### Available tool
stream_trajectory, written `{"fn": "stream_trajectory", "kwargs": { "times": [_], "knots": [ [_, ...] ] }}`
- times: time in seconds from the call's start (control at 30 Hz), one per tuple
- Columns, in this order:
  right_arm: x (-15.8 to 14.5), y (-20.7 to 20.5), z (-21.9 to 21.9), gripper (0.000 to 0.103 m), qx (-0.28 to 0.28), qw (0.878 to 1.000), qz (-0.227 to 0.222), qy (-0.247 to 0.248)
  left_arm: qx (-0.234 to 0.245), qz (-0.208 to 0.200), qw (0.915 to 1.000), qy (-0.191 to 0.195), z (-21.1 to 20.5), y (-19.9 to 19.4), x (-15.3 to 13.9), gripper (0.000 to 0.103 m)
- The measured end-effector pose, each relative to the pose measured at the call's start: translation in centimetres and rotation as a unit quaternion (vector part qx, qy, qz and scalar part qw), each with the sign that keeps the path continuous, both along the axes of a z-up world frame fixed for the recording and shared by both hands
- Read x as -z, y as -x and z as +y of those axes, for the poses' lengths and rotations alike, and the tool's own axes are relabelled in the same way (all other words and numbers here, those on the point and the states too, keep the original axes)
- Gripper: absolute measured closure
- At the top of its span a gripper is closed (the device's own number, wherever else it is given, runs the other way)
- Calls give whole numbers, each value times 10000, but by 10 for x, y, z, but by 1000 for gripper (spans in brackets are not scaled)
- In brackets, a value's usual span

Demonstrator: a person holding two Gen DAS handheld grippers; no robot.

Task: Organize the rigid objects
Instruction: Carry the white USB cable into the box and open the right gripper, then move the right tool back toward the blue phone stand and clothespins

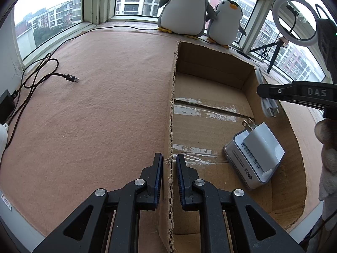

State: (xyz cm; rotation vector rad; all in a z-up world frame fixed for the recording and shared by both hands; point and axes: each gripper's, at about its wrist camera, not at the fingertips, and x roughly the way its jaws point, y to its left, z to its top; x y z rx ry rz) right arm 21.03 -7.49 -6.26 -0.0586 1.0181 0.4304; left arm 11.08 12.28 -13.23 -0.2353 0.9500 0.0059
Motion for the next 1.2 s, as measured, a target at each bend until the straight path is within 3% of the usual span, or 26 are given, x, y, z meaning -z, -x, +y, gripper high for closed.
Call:
{"fn": "stream_trajectory", "kwargs": {
  "times": [0.13,0.2,0.23,0.57,0.9,1.2],
  "knots": [
    [-1,-1,0,85,-17,10000,-4,-48,10,3,10000,-8,-1,-1,0,89],
    [-4,1,0,70,-43,10000,-60,-55,11,-2,10000,-15,-2,-1,-1,89],
    [-6,2,0,68,-45,9999,-121,-55,9,0,10000,-18,-2,-1,-1,89],
    [-11,8,-10,68,-19,9998,-124,-125,15,-7,10000,-37,-1,0,-1,89],
    [-18,24,-59,67,265,9991,-129,-310,-3,-14,10000,-8,-1,0,-1,89],
    [2,32,-106,67,651,9961,285,-524,-4,-13,10000,-34,0,0,-1,89]
  ]
}}
